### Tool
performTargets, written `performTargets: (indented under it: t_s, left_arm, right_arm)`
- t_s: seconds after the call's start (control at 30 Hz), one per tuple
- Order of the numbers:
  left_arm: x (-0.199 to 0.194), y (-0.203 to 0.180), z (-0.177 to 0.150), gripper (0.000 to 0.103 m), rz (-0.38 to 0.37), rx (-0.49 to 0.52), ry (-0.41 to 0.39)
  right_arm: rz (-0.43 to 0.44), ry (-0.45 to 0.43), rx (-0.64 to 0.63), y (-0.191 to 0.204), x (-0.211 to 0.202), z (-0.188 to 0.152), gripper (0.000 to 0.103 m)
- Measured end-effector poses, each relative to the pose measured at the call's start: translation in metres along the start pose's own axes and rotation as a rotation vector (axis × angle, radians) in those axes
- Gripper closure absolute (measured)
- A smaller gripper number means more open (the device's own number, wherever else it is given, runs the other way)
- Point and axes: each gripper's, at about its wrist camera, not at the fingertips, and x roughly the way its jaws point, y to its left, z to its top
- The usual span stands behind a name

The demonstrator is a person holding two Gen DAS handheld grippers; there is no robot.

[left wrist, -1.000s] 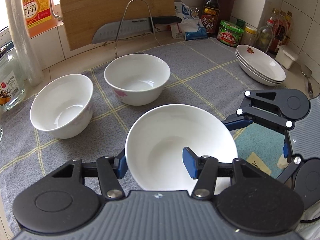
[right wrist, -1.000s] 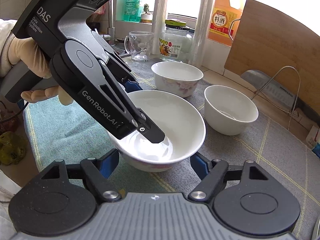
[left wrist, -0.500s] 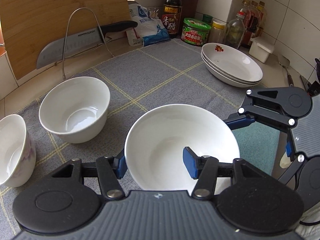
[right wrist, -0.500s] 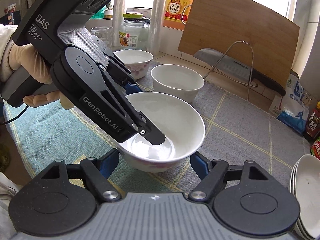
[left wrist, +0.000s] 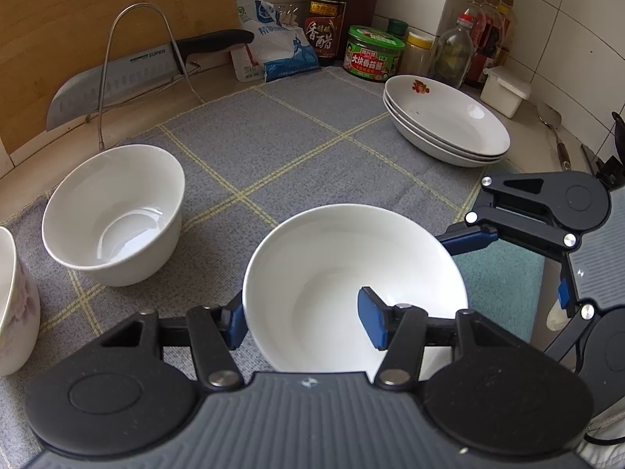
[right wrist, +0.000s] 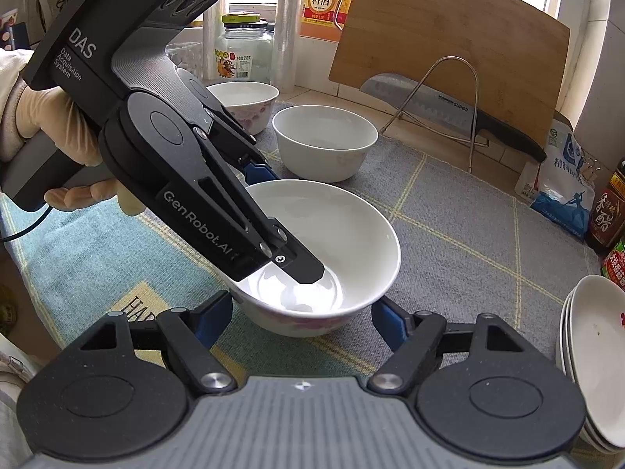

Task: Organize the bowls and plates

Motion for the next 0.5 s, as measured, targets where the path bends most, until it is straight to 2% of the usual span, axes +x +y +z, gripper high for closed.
performTargets:
  t_s: [0.2,0.3,0.33,0.37,0.4,0.5]
  left_arm:
    - [0.001,-0.002,0.0,0.046,0.003,0.005,-0.003]
    - [-0.001,-0.006,-0.001,0.03,-0.006,0.011,-0.016]
    - [-0.002,-0.008,-0.001,0.02,-0.002,0.017,-0.026]
    - [-0.005,-0.009,0.0,0.014,0.001,0.025,-0.038]
    - [-0.007,-0.01,0.0,0.012,0.002,0.028,-0.05]
    - [-0.015,-0.01,0.0,0.01,0.014,0.014,-0.084]
  right_arm:
    - [0.005,0.007,0.004,-0.001,0.002,-0.001,0.021]
    - [0.008,0.007,0.001,0.0,0.003,-0.001,0.019]
    - [0.012,0.004,-0.001,0.0,0.002,0.0,0.015]
    - [0.01,-0.01,-0.004,0.001,0.0,0.0,0.006]
    - [0.007,-0.026,-0.009,0.001,-0.002,-0.001,0.0]
    - [0.009,-0.038,-0.01,0.0,-0.007,0.001,0.0]
